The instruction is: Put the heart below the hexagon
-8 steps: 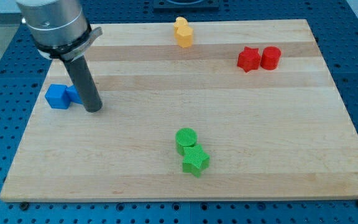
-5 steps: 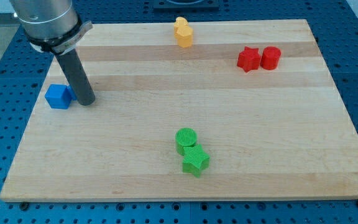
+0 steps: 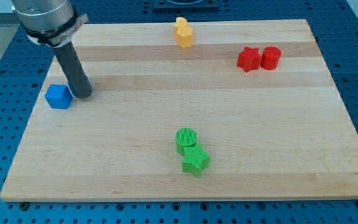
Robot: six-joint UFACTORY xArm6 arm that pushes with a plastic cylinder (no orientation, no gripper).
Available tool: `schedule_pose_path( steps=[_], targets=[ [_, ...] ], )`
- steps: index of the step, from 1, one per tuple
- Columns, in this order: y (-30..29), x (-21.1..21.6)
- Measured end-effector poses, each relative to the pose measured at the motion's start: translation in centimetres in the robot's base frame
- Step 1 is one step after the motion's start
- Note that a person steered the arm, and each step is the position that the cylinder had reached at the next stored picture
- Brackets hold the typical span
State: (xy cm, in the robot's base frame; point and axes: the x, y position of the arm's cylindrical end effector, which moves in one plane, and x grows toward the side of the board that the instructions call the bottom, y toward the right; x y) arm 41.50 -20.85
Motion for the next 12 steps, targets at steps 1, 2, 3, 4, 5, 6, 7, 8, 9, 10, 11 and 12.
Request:
schedule_pose_path(
  steps=[1, 2, 3, 4, 5, 6, 7, 8, 9, 10, 11, 12],
  targets=[
    [0.0, 0.0],
    [1.6, 0.0],
    [5.7, -0.9],
    [8.6, -4.1],
    [8.7, -9.7],
    [8.7, -15.2],
    [9.2, -20.0],
    [10.9, -22.2],
    [12.9, -22.3],
    [16.6, -22.3],
    [19.6, -22.2],
    [22.7, -22.2]
  ],
)
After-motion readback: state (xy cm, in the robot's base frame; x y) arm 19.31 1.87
